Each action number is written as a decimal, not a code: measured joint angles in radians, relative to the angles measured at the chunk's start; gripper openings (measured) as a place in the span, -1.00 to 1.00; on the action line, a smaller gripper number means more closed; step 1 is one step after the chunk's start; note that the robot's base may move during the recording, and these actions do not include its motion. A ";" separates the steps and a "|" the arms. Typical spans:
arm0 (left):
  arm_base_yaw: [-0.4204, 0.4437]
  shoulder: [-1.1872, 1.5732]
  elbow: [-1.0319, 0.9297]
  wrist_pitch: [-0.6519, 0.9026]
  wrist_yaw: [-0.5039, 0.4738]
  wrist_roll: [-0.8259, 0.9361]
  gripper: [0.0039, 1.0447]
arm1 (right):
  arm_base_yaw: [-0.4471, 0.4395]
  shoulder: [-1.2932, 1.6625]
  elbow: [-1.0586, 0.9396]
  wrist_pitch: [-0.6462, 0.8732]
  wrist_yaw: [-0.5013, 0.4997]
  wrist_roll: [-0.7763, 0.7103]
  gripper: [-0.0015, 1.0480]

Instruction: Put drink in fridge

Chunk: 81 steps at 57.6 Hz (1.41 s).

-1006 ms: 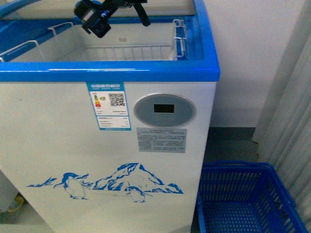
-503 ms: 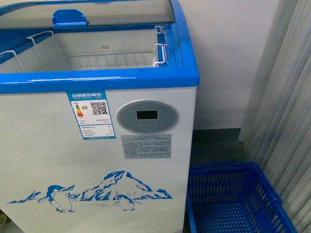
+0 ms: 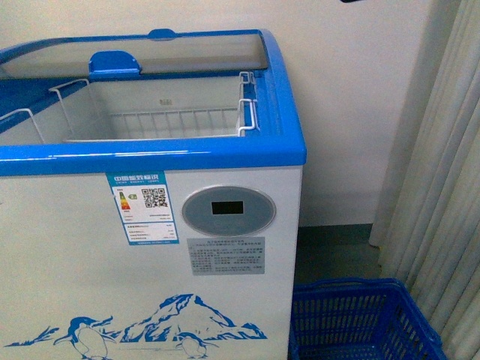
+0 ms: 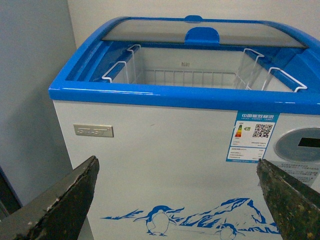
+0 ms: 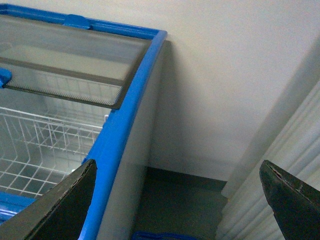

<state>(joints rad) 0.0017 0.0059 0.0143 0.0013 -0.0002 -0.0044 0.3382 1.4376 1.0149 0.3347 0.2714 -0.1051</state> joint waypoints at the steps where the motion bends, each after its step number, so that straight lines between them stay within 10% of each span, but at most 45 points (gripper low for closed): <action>1: 0.000 0.000 0.000 0.000 0.000 0.000 0.85 | -0.005 -0.018 -0.021 0.003 0.000 0.003 0.86; 26: 0.000 0.000 0.000 0.000 0.000 0.000 0.85 | -0.092 -0.412 -0.395 0.012 -0.053 0.065 0.86; 54: 0.000 0.000 0.000 0.000 0.000 0.000 0.85 | -0.017 -1.095 -0.737 -0.245 0.164 0.062 0.86; 68: 0.000 0.000 0.000 0.000 0.000 0.000 0.85 | -0.151 -1.255 -0.801 -0.312 -0.039 0.095 0.86; 81: 0.000 0.000 0.000 0.000 0.000 0.000 0.85 | -0.154 -1.302 -0.876 -0.204 -0.002 0.051 0.86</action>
<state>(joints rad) 0.0017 0.0059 0.0143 0.0013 -0.0002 -0.0044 0.1844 0.1352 0.1387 0.1303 0.2695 -0.0536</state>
